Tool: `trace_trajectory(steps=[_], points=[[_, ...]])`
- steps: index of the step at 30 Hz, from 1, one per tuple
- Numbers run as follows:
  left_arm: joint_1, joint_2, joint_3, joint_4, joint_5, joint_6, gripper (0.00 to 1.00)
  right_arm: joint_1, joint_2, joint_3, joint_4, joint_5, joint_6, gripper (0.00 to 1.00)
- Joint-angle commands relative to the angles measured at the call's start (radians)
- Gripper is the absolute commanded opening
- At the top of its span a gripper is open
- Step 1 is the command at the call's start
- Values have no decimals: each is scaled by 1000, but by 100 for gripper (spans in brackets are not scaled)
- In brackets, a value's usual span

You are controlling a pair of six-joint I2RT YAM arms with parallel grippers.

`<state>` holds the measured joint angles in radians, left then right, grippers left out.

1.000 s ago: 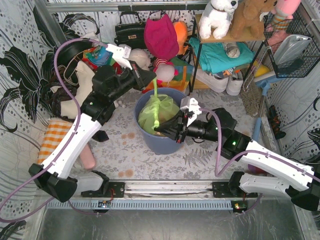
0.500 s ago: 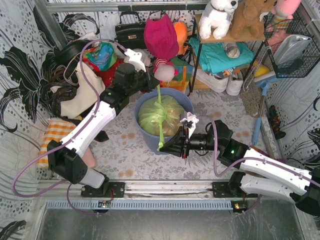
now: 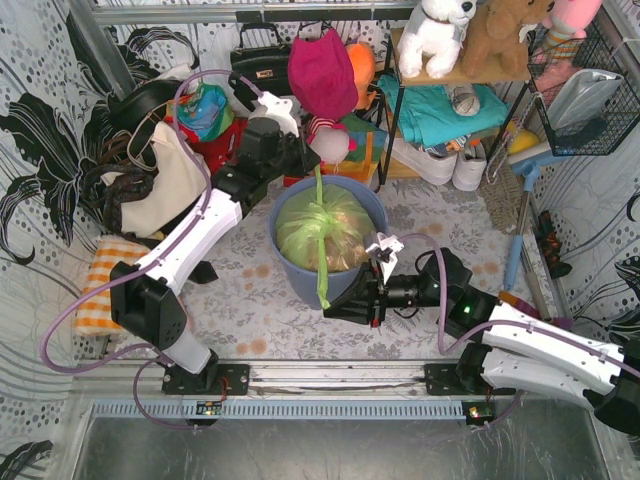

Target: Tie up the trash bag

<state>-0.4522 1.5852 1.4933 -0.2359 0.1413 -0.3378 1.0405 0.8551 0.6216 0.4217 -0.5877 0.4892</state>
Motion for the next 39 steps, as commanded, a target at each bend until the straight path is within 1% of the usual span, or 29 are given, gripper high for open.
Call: trace_trajectory(steps=[1,4,6,7,8,9,12,14,16,17,19,23,26,28,31,35,39], points=[[16,-34,52,92,15,17,0,8,-40,23,16,3,-4,0],[15,-86,43,131,78,-10,0,8,-40,66,14,131,-33,0],[16,-114,39,146,136,-28,0,8,-30,111,-18,213,-63,0],[15,-122,39,146,162,-37,2,9,-21,132,-40,252,-76,8],[15,-133,37,144,184,-48,6,8,-14,157,-65,298,-79,19],[15,-141,35,141,203,-61,9,8,-3,182,-98,344,-78,28],[16,-180,11,132,228,-93,27,8,22,236,-163,417,-39,42],[16,-219,-12,126,233,-113,39,8,32,256,-199,442,-2,46],[17,-249,-33,117,234,-128,49,8,31,266,-214,449,17,46],[16,-265,-42,107,230,-136,52,8,28,267,-219,459,24,46],[15,-294,-60,82,210,-156,56,9,14,264,-225,471,34,47],[16,-311,-83,11,158,-191,57,8,-21,273,-292,549,63,46],[16,-301,-110,-16,157,-210,57,9,-35,305,-424,661,126,47],[16,-290,-129,-13,175,-217,57,9,-39,322,-492,705,161,48],[16,-260,-136,-10,191,-220,54,8,-48,315,-495,701,181,48],[15,-208,-115,-2,171,-214,50,8,-53,306,-466,678,192,46],[16,-140,-69,-5,177,-205,49,9,-45,306,-451,666,192,43]])
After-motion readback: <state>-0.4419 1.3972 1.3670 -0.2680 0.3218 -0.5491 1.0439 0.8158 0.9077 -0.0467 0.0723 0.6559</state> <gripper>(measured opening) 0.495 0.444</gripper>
